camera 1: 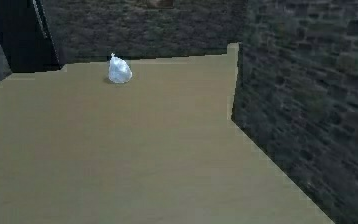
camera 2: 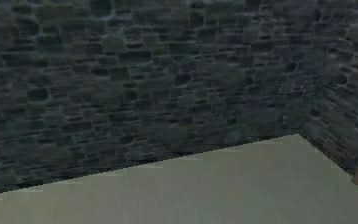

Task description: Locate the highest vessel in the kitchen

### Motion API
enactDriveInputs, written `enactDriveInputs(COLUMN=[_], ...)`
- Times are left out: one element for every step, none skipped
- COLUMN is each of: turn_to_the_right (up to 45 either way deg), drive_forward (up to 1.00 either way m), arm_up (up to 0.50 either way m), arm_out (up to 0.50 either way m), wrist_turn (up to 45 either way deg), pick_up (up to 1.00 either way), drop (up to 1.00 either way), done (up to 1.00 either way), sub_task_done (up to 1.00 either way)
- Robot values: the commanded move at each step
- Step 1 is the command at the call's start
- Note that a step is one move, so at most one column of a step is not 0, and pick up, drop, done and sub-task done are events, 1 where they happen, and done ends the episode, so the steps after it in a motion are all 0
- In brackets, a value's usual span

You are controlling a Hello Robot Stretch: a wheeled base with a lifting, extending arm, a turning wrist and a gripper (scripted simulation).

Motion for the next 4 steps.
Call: enactDriveInputs(turn_to_the_right=[0.0,3.0,0.0,0.0], drive_forward=[1.0,0.0,1.0,0.65], arm_up=[0.0,0.0,0.0,0.0], arm_out=[0.0,0.0,0.0,0.0], wrist_turn=[0.0,0.0,0.0,0.0], pick_up=[0.0,0.0,0.0,0.0], drop=[0.0,0.0,0.0,0.0], done=[0.0,0.0,0.0,0.0], sub_task_done=[0.0,0.0,0.0,0.0])
